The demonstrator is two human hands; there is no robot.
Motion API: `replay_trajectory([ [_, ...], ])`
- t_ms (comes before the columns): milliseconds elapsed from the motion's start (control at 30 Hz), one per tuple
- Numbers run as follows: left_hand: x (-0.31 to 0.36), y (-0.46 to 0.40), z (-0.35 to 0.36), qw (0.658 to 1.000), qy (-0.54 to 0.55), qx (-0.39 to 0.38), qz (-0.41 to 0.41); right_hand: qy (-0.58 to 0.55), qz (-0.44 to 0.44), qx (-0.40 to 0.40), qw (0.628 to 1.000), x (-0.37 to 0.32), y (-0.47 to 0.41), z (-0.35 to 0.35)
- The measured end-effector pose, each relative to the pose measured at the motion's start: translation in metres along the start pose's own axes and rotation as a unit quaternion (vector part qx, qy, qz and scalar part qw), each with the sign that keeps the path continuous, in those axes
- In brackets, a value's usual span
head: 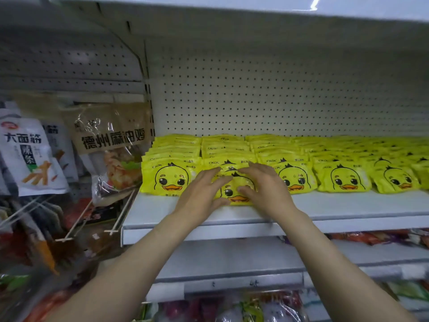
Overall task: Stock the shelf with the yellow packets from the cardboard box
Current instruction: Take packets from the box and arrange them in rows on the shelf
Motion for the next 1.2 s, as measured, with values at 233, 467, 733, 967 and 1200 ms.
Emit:
replay_trajectory([
  [233,0.007,-0.003,0.006,0.999,-0.044,-0.002,-0.003,0.023,-0.031,-0.039,0.998,0.012,0.018,0.002],
  [467,0.012,-0.013,0.012,0.994,-0.109,0.029,-0.001,0.036,-0.081,0.008,0.996,0.020,0.008,0.013],
  [733,0.004,-0.037,0.025,0.985,-0.163,0.059,-0.018,0.057,-0.134,0.020,0.989,0.031,-0.024,0.027],
  [967,-0.009,-0.050,0.036,0.984,-0.160,0.071,-0.028,0.063,-0.144,0.029,0.987,0.035,-0.041,0.037],
  [1200,-0.013,-0.040,0.028,0.983,-0.157,0.095,-0.012,0.012,-0.199,0.050,0.979,0.029,-0.033,0.045],
])
Point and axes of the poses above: each hand's wrist, its own y-axis away from the middle knuckle, its own z-axis out of the palm, x = y × z, the point moved 6 cm from there along -y, towards the middle knuckle, and after that the axes turned 5 degrees about x, right-handed, at the moved point
